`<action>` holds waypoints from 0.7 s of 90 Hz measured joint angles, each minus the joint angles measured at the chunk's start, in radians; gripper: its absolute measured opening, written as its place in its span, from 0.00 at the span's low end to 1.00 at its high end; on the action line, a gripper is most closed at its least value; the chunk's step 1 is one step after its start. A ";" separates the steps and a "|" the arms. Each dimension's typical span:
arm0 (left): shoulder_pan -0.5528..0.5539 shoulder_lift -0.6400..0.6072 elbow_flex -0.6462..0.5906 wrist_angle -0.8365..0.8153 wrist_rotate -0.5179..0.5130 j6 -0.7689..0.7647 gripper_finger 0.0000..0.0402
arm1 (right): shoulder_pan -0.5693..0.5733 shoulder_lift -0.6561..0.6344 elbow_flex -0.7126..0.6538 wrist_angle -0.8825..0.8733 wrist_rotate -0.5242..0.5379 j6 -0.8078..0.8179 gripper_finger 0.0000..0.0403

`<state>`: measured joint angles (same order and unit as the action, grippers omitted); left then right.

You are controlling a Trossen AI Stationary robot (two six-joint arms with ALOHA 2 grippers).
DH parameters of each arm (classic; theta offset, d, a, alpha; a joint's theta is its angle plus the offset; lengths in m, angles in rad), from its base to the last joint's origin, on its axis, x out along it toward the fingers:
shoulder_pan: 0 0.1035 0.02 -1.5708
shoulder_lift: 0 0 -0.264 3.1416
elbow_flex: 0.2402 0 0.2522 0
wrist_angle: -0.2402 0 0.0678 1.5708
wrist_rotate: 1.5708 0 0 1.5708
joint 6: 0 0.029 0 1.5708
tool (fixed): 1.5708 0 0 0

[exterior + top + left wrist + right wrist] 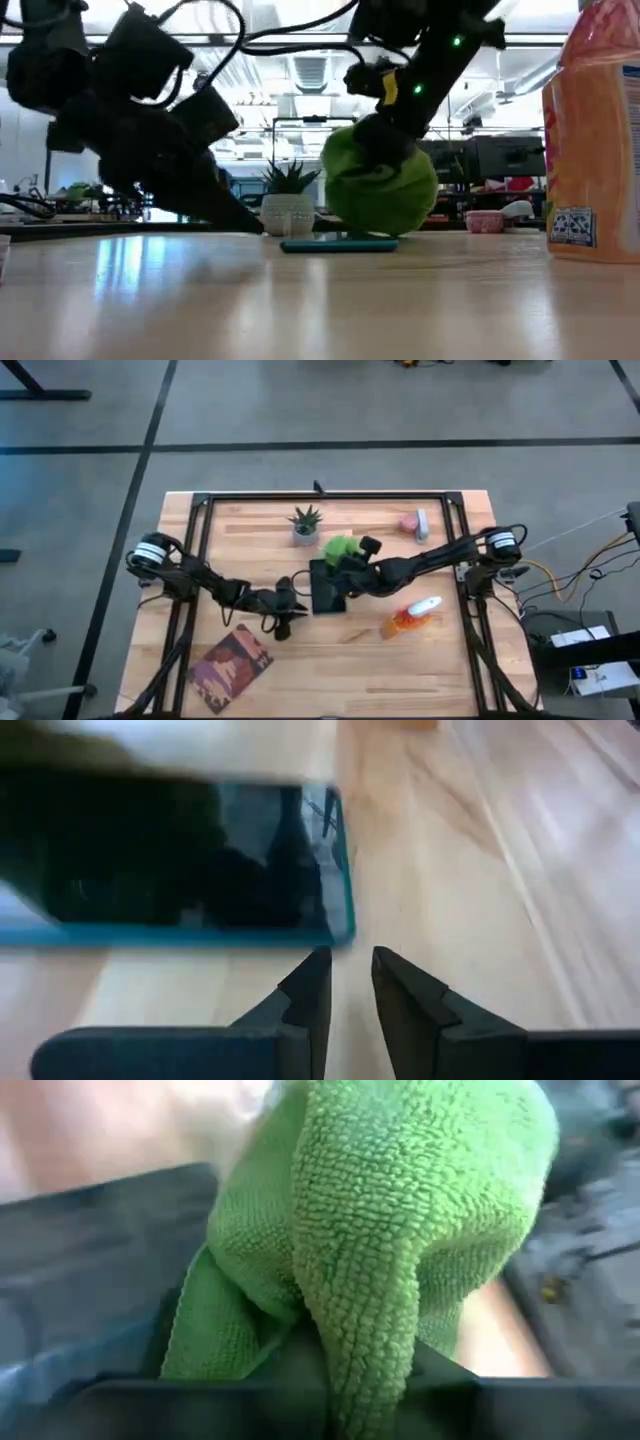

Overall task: Apply microfiber cloth
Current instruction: Wipe the front of the tablet with the microfiber cloth

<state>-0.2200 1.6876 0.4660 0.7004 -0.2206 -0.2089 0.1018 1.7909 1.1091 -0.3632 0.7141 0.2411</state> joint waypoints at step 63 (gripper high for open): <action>0.292 0.148 0.104 -0.012 0.095 0.096 0.15 | -0.005 0.183 -0.015 0.271 -0.229 0.024 0.01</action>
<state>0.0723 1.8358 0.5697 0.6884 -0.1253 -0.1131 0.0971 1.9734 1.0939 -0.0920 0.4852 0.2649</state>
